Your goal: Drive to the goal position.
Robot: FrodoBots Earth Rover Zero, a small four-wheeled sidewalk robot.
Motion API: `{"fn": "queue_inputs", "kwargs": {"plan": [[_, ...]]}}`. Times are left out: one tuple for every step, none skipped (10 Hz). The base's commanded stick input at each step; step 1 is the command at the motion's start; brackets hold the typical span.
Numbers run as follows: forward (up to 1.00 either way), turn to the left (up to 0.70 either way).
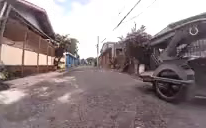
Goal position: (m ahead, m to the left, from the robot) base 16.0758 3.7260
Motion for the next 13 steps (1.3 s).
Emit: {"fn": "queue_inputs", "kwargs": {"plan": [[1.0,0.0],[1.0,0.0],[1.0,0.0],[1.0,0.0],[1.0,0.0],[1.0,0.04],[1.0,0.29],[1.0,0.4],[1.0,0.21],[1.0,0.02],[1.0,0.0],[1.0,0.0],[1.0,0.0]]}}
